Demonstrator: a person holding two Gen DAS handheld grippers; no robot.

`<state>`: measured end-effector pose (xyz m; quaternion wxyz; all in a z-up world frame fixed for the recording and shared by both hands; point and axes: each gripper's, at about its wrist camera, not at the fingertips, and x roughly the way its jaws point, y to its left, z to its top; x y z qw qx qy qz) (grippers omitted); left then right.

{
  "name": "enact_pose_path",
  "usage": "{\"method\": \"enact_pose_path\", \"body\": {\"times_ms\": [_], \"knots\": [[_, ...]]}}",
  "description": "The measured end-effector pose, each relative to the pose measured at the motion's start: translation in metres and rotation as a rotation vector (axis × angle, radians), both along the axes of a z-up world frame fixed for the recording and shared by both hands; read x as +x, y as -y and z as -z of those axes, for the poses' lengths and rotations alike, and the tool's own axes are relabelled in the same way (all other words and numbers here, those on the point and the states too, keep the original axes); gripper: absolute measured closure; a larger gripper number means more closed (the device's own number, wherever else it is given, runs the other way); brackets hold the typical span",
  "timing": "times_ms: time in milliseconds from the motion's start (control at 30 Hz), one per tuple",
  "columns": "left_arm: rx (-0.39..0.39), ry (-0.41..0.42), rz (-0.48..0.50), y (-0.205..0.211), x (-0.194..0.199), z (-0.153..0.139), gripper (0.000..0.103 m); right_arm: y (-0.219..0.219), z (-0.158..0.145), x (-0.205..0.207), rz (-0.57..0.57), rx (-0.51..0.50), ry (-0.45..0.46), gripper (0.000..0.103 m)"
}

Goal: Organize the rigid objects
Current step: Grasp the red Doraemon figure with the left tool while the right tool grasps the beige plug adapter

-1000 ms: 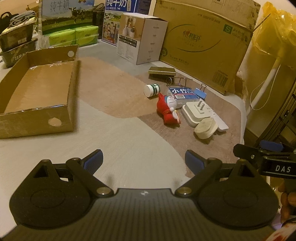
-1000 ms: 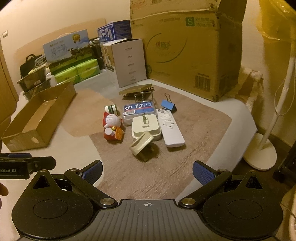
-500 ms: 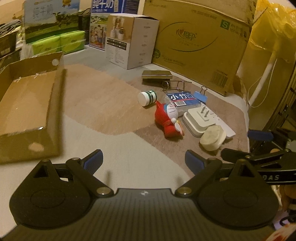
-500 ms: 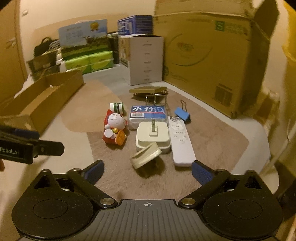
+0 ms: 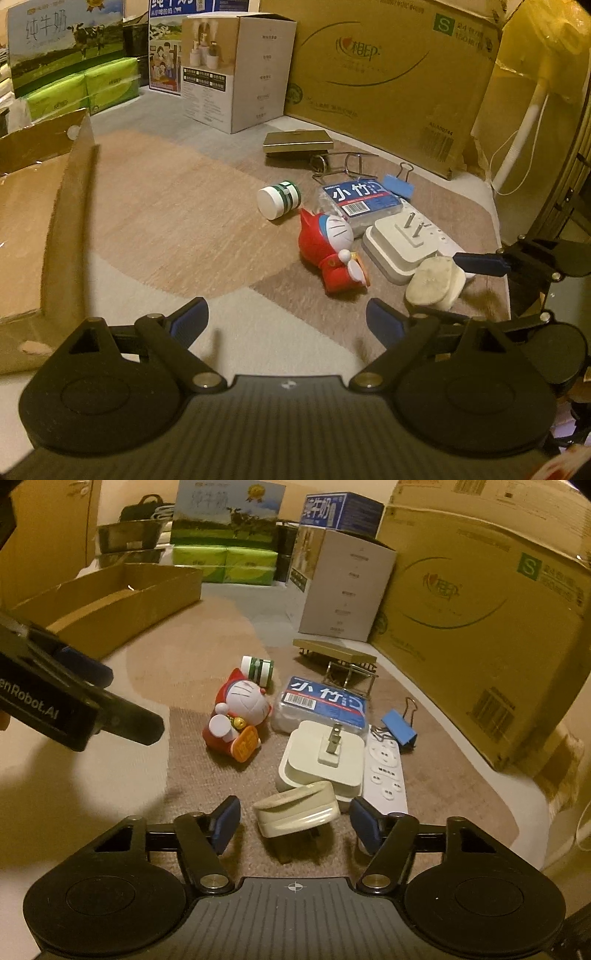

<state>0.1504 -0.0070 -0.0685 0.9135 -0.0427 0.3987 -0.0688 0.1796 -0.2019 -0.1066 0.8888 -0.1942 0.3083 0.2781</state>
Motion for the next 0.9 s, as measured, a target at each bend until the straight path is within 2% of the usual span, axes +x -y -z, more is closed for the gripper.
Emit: {"method": "enact_pose_path", "body": {"times_ms": [167,267,533,700,900], "knots": [[-0.001,-0.013,0.003,0.001,0.007,0.004,0.012,-0.003,0.005,0.003,-0.005,-0.018,0.010,0.049],[-0.003,-0.018,0.005,0.001,0.009,0.006,0.012,-0.002,0.005,0.003,-0.002,-0.008,0.013,0.050],[-0.021,-0.010,0.040,0.008,0.019,0.007,0.013,0.013,-0.003,-0.001,0.066,0.108,-0.014,0.050],[-0.019,0.003,0.079,0.018,0.032,0.008,0.023,0.027,-0.013,-0.003,0.128,0.181,-0.019,0.050],[-0.093,-0.008,0.045,0.024,0.053,0.016,0.041,0.039,-0.016,-0.001,0.179,0.228,-0.028,0.050]]}}
